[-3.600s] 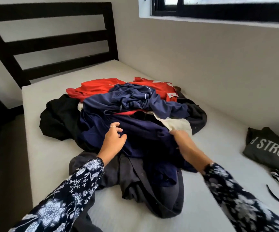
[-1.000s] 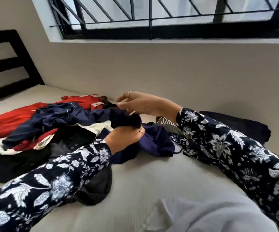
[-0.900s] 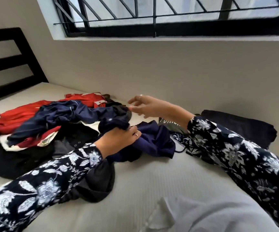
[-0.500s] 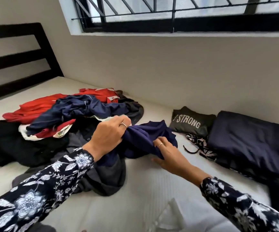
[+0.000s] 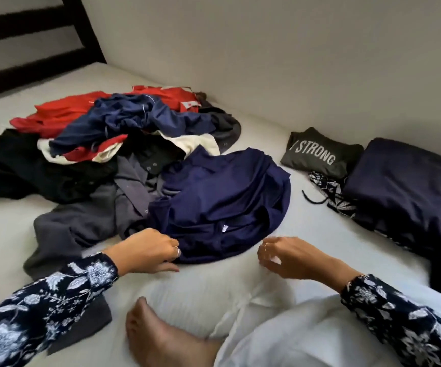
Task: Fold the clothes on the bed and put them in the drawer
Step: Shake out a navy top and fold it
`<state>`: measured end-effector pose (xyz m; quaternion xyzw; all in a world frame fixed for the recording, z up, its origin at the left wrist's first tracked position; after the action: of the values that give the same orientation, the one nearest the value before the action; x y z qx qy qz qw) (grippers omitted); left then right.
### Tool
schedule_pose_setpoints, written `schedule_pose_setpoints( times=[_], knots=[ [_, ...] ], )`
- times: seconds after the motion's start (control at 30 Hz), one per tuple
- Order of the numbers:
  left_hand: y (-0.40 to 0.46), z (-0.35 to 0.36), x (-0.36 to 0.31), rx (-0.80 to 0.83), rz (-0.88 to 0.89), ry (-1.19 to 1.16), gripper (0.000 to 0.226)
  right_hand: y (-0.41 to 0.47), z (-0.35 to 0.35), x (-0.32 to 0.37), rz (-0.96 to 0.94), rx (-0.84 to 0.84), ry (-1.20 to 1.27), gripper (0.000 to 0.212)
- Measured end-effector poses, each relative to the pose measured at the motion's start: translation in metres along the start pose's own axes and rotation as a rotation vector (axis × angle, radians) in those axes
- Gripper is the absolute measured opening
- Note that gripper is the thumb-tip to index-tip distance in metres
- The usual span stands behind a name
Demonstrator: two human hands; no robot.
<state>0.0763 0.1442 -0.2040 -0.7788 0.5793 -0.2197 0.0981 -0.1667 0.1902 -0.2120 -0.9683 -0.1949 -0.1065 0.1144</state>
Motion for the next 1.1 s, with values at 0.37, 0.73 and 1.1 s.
schedule_pose_setpoints(
  times=[0.37, 0.73, 1.1],
  knots=[
    [0.075, -0.033, -0.033, -0.391, -0.146, 0.076, 0.049, 0.031, -0.021, -0.027, 0.171, -0.204, -0.381, 0.062],
    [0.074, -0.039, -0.011, -0.332, -0.226, 0.081, 0.044, 0.03, -0.05, -0.055, 0.16, -0.183, -0.563, 0.036],
    [0.022, -0.118, 0.077, -0.649, -0.478, -0.208, 0.018, 0.001, -0.164, -0.05, 0.176, -0.402, -0.332, 0.009]
  ],
)
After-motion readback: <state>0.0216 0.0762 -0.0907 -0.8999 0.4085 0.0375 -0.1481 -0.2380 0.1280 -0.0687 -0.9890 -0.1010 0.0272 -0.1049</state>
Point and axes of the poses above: each hand's wrist, its own y-axis towards the middle knuckle, its own z-axis out of the palm, x = y × z, the point moved 7 cm from there along y, towards the middle knuckle, and after that the axes turned 7 degrees about z, right-handed, at the moved point
